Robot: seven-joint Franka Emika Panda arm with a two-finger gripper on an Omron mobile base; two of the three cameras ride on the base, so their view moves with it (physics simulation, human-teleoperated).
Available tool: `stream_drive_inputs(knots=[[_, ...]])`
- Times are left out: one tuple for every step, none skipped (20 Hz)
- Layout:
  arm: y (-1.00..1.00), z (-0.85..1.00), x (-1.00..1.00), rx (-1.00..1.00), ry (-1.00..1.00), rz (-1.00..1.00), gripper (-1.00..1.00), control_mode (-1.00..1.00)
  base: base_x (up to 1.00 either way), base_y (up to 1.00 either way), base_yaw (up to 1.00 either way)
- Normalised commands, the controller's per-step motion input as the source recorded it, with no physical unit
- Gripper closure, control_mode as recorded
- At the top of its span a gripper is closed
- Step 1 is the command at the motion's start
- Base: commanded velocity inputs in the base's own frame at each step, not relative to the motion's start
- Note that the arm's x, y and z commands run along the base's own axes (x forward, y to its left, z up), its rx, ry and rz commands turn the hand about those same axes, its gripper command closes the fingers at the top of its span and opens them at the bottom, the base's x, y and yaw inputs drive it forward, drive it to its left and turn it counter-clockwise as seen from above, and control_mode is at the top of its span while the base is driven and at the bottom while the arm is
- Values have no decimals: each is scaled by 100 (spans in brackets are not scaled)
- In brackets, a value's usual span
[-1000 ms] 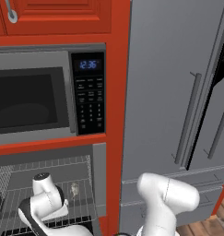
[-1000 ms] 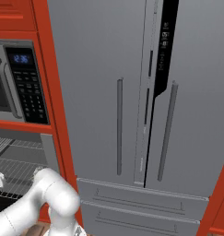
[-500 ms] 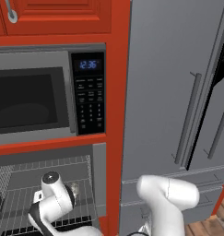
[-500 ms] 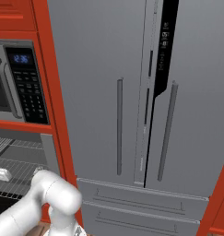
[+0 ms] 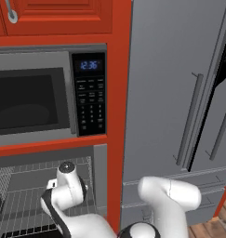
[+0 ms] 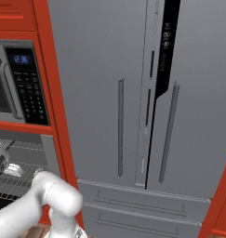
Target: Take the fish from the oven and place it on the plate on the counter.
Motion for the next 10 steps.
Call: stream_drive_inputs(knots=[[-53, 0, 13, 6, 0, 0, -100, -100, 0, 0, 0], [-59, 0, 15, 7, 0, 0, -100, -100, 0, 0, 0], [-65, 0, 16, 6, 0, 0, -100, -100, 0, 0, 0], [-63, 0, 19, 4, 0, 0, -100, -100, 0, 0, 0], [-62, -5, 18, 3, 0, 0, -100, -100, 0, 0, 0], [-64, -6, 18, 3, 0, 0, -100, -100, 0, 0, 0], [-56, -16, 16, 1, 0, 0, -100, -100, 0, 0, 0], [-41, -20, 16, 0, 0, 0, -100, -100, 0, 0, 0], [-25, -21, 21, 0, 0, 0, -100, -100, 0, 0, 0], [-14, -18, 23, 0, 0, 0, -100, -100, 0, 0, 0]])
